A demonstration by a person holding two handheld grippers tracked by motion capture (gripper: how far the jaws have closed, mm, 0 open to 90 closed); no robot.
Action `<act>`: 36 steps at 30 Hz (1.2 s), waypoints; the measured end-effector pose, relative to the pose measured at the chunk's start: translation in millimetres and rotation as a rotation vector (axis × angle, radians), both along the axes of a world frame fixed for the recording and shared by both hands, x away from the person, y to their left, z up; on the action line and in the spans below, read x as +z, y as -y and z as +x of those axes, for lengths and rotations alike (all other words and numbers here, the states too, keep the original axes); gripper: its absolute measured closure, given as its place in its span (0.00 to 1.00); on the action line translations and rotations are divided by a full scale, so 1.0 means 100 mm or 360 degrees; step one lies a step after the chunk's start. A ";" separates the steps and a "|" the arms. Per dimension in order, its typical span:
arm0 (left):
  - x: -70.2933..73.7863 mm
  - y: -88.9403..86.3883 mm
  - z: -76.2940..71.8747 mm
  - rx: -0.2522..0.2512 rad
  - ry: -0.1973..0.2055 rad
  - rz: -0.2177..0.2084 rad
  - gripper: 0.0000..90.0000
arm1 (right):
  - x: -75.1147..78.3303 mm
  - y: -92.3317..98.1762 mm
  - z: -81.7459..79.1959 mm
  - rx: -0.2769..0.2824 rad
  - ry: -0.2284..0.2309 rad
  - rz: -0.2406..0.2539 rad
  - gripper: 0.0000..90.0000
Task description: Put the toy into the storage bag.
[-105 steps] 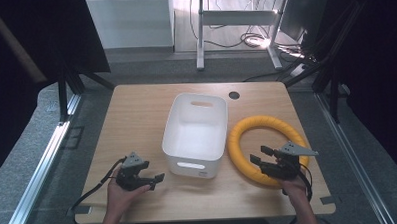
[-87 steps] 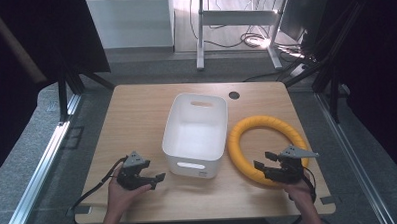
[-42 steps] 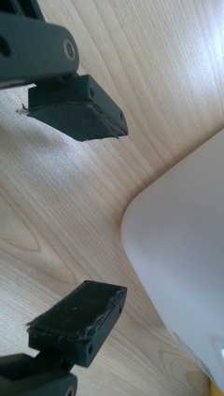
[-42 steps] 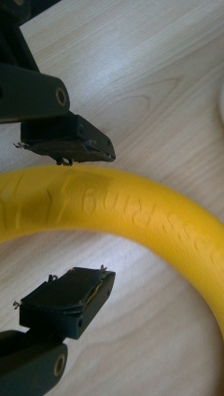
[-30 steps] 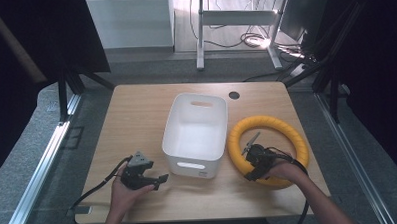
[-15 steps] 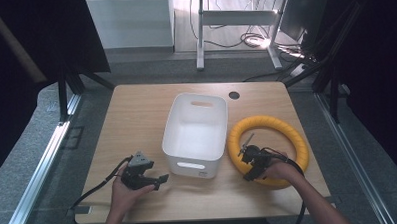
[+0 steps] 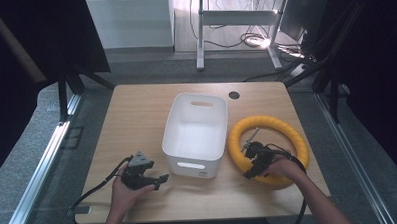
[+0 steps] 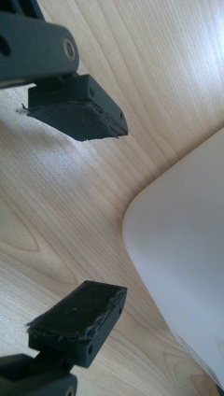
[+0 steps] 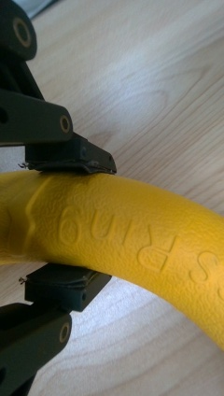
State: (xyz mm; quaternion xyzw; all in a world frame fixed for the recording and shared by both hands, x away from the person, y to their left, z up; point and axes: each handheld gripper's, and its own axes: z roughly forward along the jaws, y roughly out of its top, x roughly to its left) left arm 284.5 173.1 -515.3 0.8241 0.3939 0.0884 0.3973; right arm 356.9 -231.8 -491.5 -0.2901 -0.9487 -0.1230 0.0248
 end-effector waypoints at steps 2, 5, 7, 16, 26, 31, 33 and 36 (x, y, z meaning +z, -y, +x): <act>0.00 0.00 0.00 0.0000 0.0001 -0.0003 0.22 | 0.10 0.06 0.02 -0.0038 -0.0002 0.0088 0.56; 0.00 0.00 0.00 0.0003 -0.0004 -0.0003 0.22 | 0.20 0.13 0.03 -0.0061 0.0018 0.0171 0.57; -0.01 0.00 0.00 0.0002 -0.0005 -0.0003 0.22 | 0.25 0.17 0.04 -0.0072 0.0021 0.0224 0.57; -0.01 0.01 0.01 -0.0008 -0.0005 -0.0004 0.22 | 0.39 0.34 0.07 -0.0108 0.0018 0.0400 0.57; -0.02 0.01 0.01 -0.0009 -0.0007 -0.0004 0.22 | 0.53 0.47 0.11 -0.0151 0.0033 0.0532 0.57; -0.03 0.02 0.01 -0.0008 -0.0011 0.0003 0.22 | 0.67 0.55 0.11 -0.0215 0.0130 0.0594 0.57; -0.04 0.02 0.02 -0.0012 -0.0015 0.0003 0.22 | 0.71 0.58 0.11 -0.0207 0.0158 0.0627 0.57; -0.03 0.02 0.01 -0.0013 -0.0015 -0.0001 0.22 | 0.74 0.61 0.12 -0.0209 0.0150 0.0667 0.57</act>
